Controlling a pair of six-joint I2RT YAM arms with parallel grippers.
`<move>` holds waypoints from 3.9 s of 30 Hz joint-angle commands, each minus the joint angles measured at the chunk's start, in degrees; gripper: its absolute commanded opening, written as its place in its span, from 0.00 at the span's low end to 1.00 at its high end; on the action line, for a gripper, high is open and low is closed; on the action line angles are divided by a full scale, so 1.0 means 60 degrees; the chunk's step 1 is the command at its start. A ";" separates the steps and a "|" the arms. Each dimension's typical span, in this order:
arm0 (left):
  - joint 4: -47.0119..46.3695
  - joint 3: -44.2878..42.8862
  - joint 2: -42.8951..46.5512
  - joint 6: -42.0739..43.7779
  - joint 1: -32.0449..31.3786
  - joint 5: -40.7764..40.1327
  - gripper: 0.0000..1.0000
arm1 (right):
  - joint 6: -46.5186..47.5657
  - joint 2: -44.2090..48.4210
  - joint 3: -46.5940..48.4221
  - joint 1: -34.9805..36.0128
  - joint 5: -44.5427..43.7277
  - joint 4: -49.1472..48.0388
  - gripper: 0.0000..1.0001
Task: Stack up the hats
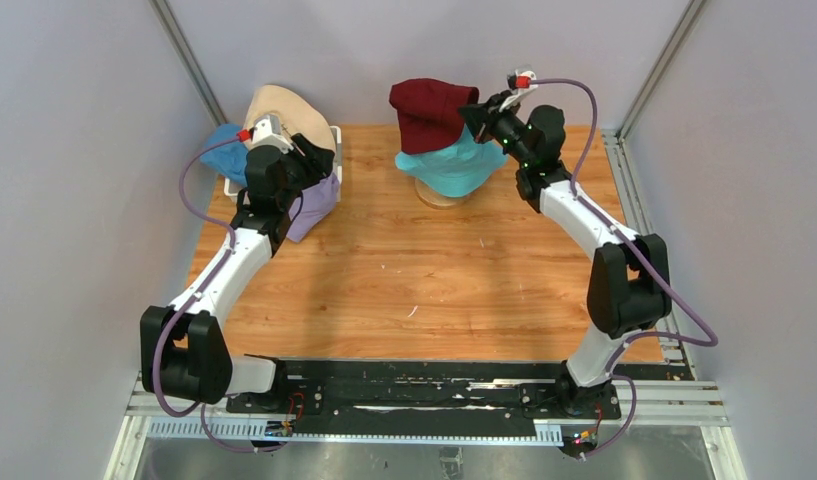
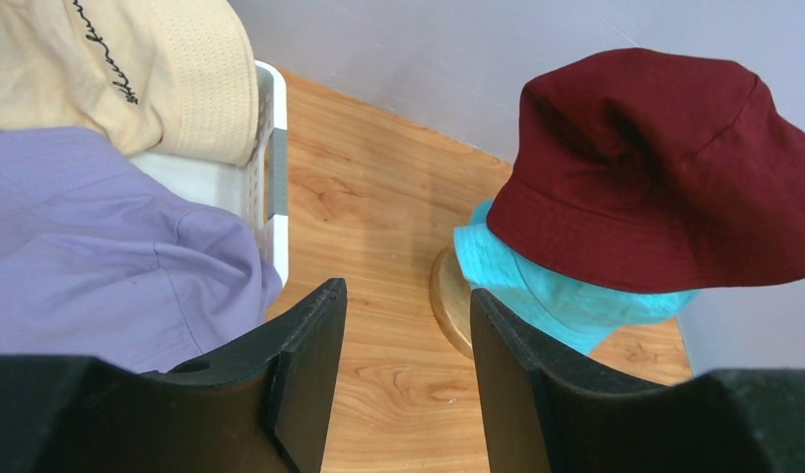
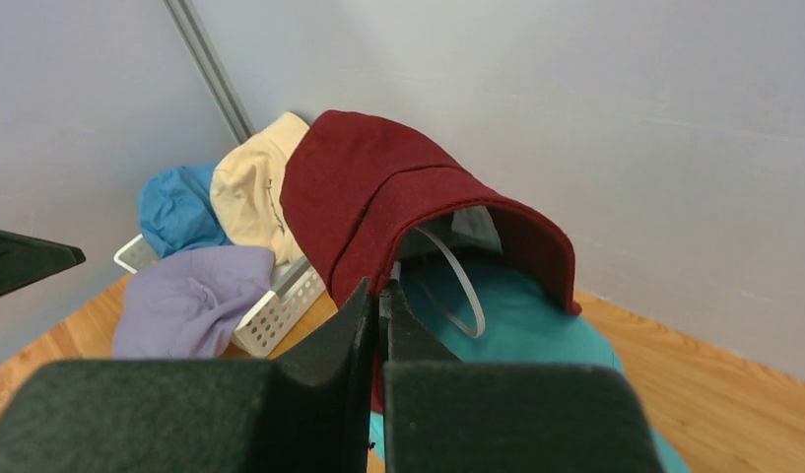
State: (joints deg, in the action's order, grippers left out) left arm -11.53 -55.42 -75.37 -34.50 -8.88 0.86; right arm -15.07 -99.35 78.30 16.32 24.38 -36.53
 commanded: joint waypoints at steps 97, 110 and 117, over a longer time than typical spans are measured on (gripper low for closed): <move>-0.6034 -0.3990 -0.7447 -0.3051 -0.1346 0.3254 0.63 | -0.1914 -0.0902 -0.2696 -0.1591 0.1128 0.0187 0.01; -0.8564 -0.3510 -0.7986 -0.4362 -0.1339 0.3627 0.17 | -0.1868 -0.0968 -0.2699 -0.1599 0.1069 0.0215 0.01; -0.8540 -0.3021 -0.7894 -0.4274 -0.1345 0.3572 0.00 | -0.1840 -0.1012 -0.2682 -0.1595 0.1052 0.0252 0.01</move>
State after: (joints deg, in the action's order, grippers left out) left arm -59.72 -75.18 -122.56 -60.20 -16.60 21.19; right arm -26.35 -104.55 60.60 7.33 29.56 -35.07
